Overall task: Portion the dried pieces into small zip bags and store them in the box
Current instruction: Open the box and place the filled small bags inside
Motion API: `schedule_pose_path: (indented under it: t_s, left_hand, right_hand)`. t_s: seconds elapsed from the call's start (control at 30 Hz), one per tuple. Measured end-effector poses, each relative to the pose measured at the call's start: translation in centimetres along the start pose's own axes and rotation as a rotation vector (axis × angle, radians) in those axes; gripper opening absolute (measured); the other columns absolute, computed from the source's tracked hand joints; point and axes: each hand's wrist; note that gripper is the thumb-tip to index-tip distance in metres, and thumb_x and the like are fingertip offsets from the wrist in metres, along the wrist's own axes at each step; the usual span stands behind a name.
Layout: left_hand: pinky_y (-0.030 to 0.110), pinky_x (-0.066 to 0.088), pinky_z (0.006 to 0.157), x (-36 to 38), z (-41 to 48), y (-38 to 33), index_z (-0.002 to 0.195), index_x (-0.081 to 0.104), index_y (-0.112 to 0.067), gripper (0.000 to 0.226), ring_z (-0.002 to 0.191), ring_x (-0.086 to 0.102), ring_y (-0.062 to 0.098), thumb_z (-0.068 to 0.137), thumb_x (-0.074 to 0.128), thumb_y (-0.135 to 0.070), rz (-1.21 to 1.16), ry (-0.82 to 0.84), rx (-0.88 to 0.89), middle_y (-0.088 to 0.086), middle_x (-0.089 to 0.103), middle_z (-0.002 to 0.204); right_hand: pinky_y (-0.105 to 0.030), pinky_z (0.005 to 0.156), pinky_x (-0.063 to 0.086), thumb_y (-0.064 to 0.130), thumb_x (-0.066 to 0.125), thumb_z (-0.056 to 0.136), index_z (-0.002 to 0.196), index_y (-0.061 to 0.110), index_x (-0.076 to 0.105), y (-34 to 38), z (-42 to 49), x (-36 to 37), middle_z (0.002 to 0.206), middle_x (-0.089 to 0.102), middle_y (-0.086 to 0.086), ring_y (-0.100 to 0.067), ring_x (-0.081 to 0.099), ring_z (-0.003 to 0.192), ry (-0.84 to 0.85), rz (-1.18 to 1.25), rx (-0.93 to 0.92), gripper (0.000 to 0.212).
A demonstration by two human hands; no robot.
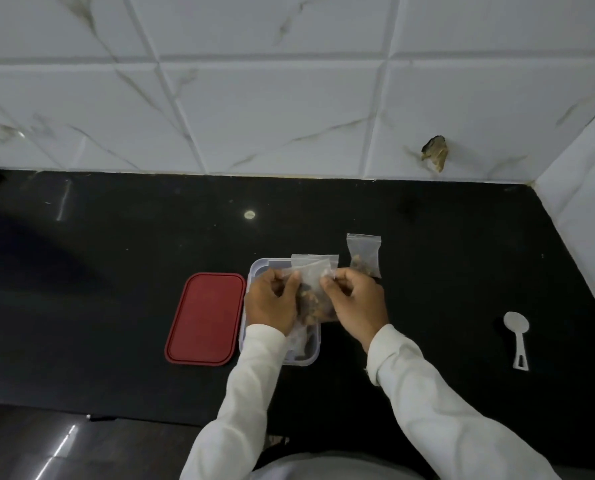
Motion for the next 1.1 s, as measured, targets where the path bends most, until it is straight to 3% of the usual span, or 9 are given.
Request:
schedule_pose_path:
  t_s: [0.17,0.4,0.53,0.63,0.8,0.87,0.97,1.03,1.1]
  left_hand:
    - [0.031,0.058,0.078,-3.2,0.9,1.8,0.088,0.071,-0.025,0.008,0.079,0.07,0.016,0.088,0.073,-0.033,0.282,0.052,-0.023,-0.003,0.075,0.085]
    - [0.042,0.059,0.083,-4.3,1.5,2.7,0.102,0.071,-0.025,0.018,0.091,0.068,0.027,0.093,0.065,-0.04,0.591,0.168,-0.017,0.004,0.072,0.098]
    - [0.042,0.056,0.086,-3.8,1.6,2.4,0.118,0.063,-0.021,0.028,0.1,0.064,0.032,0.099,0.053,-0.038,0.791,0.214,0.037,0.011,0.067,0.11]
    - [0.041,0.051,0.085,-3.7,1.5,2.0,0.132,0.053,-0.019,0.034,0.107,0.061,0.033,0.101,0.051,-0.033,0.899,0.255,0.102,0.013,0.063,0.118]
    - [0.037,0.047,0.074,-4.0,0.7,2.2,0.142,0.042,-0.025,0.049,0.108,0.062,0.035,0.097,0.06,-0.031,0.814,0.169,0.25,0.002,0.041,0.147]
    - [0.035,0.052,0.061,-3.8,0.4,2.6,0.126,0.06,-0.016,0.049,0.096,0.065,0.031,0.081,0.079,-0.019,0.75,0.148,0.459,0.008,0.05,0.136]
    - [0.03,0.055,0.044,-3.3,-0.2,3.7,0.085,0.075,-0.009,0.048,0.07,0.069,0.026,0.042,0.093,0.001,0.8,0.256,0.67,0.01,0.07,0.093]
    - [0.031,0.059,0.048,-3.0,-0.6,4.7,0.086,0.077,-0.011,0.05,0.07,0.072,0.024,0.04,0.094,0.0,0.779,0.339,0.664,0.006,0.073,0.085]
    - [0.032,0.061,0.064,-3.1,-0.9,4.6,0.104,0.076,-0.012,0.049,0.085,0.074,0.024,0.057,0.091,-0.009,0.805,0.418,0.62,0.006,0.075,0.099]
  right_hand:
    - [-0.02,0.07,0.052,0.029,0.061,0.093,0.096,0.02,0.065,0.8,-0.6,2.6,0.085,0.067,0.007,-0.007,0.064,0.08,0.0,-0.372,-0.06,0.01]
    - [-0.03,0.071,0.051,0.032,0.055,0.097,0.104,0.018,0.06,2.2,-1.0,5.0,0.097,0.064,-0.006,-0.022,0.06,0.087,0.07,-0.841,-0.119,0.017]
    - [-0.027,0.076,0.05,0.029,0.057,0.096,0.138,0.014,0.04,2.7,-1.4,5.9,0.116,0.062,-0.009,-0.022,0.063,0.1,0.038,-0.897,-0.136,0.048]
    - [-0.027,0.086,0.051,0.025,0.063,0.091,0.15,0.014,0.023,2.8,-2.3,6.0,0.14,0.043,-0.01,-0.021,0.05,0.119,-0.021,-0.893,-0.209,0.072]
    - [-0.03,0.097,0.043,0.025,0.056,0.095,0.141,0.011,0.035,2.8,-3.6,5.8,0.143,0.033,-0.008,-0.023,0.038,0.127,0.277,-0.967,-0.115,0.051]
    - [-0.033,0.097,0.041,0.012,0.042,0.099,0.135,0.007,0.042,2.7,-3.8,6.3,0.14,0.039,-0.009,-0.024,0.038,0.125,0.26,-0.991,-0.092,0.037]
    - [-0.035,0.11,0.03,0.015,0.04,0.101,0.14,0.001,0.039,2.4,-3.8,6.8,0.145,0.038,-0.017,-0.029,0.034,0.135,0.34,-1.083,-0.13,0.041]
    - [-0.037,0.119,0.015,0.019,0.041,0.102,0.145,0.001,0.032,2.0,-3.5,7.1,0.151,0.032,-0.02,-0.033,0.023,0.143,0.408,-1.164,-0.189,0.048]
    - [-0.038,0.12,0.011,0.02,0.04,0.102,0.148,0.001,0.027,1.7,-3.2,7.2,0.155,0.025,-0.019,-0.032,0.016,0.146,0.41,-1.196,-0.172,0.051]
Point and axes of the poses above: each hand's wrist, its own z-axis towards the middle knuckle, its own x-axis out of the palm, y = z × x
